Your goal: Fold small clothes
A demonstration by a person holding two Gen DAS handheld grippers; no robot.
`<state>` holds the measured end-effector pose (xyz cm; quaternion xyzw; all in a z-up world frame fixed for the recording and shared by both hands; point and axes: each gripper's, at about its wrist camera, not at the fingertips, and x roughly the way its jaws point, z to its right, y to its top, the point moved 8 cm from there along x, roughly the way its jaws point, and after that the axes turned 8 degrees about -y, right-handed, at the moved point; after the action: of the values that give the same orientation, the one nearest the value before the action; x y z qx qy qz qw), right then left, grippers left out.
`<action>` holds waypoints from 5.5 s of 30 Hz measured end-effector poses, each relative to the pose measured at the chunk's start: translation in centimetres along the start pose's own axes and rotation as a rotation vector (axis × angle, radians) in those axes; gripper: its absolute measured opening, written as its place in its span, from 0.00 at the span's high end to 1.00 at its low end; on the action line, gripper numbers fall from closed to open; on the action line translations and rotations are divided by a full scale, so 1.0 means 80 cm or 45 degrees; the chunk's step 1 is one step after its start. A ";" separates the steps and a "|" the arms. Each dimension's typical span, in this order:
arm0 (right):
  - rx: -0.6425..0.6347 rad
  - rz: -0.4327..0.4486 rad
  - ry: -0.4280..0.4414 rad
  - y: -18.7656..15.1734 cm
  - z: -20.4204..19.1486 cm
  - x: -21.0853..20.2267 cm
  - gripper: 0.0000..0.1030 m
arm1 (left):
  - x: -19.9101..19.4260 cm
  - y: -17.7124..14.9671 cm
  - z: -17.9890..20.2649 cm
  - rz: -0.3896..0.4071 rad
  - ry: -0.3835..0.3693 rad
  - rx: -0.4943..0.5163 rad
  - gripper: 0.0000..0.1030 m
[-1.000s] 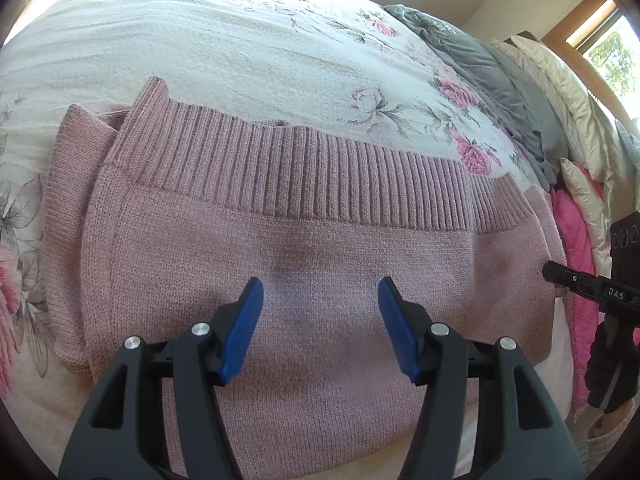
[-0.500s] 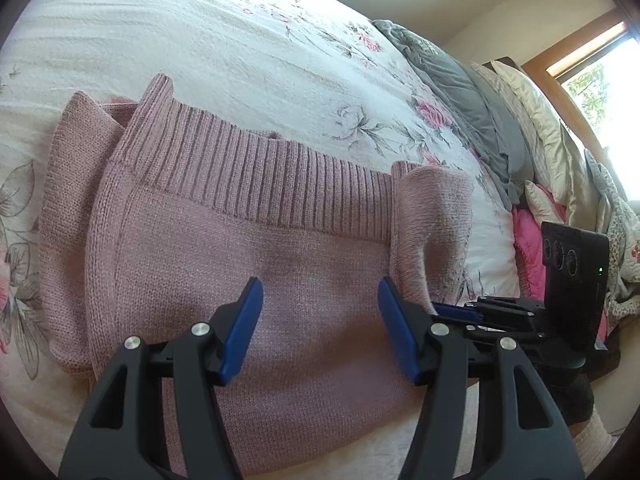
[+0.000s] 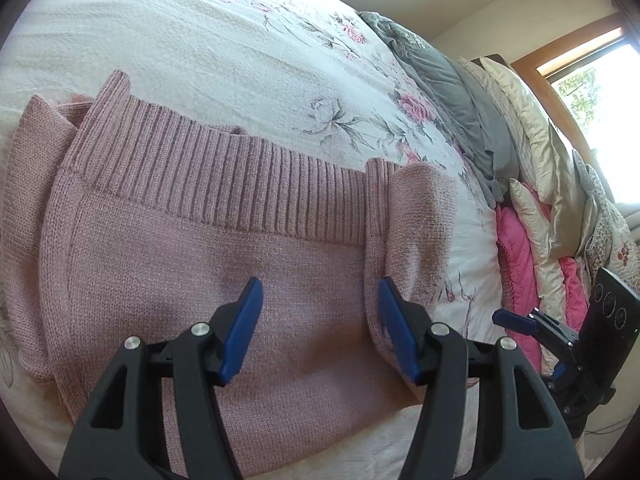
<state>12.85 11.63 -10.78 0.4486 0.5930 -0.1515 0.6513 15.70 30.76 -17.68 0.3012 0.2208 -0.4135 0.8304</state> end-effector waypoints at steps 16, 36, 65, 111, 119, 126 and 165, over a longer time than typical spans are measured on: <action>0.001 -0.051 0.114 -0.039 -0.004 0.046 0.79 | 0.077 -0.020 0.044 -0.157 -0.122 -0.099 0.38; 0.131 0.102 0.441 -0.024 -0.037 -0.023 0.82 | 0.084 0.034 0.091 -0.097 -0.261 -0.052 0.84; -0.114 -0.148 0.531 -0.008 -0.290 0.147 0.78 | -0.108 0.029 -0.146 0.145 -0.032 -0.100 0.82; -0.017 0.021 0.098 0.146 -0.084 0.127 0.34 | -0.164 0.074 -0.119 0.314 0.378 0.147 0.86; -0.009 0.033 0.180 0.059 -0.106 0.068 0.34 | -0.149 -0.013 -0.015 0.222 0.294 0.447 0.81; -0.035 -0.056 0.062 0.008 -0.104 0.104 0.34 | -0.103 -0.048 -0.072 0.111 0.374 0.331 0.82; 0.377 -0.160 0.466 0.048 -0.046 0.157 0.12 | -0.090 0.012 -0.162 0.027 0.068 -0.109 0.32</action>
<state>16.46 20.78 -20.27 0.5215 0.6992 -0.1931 0.4493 10.92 44.06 -22.30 0.2787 0.2570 -0.3866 0.8407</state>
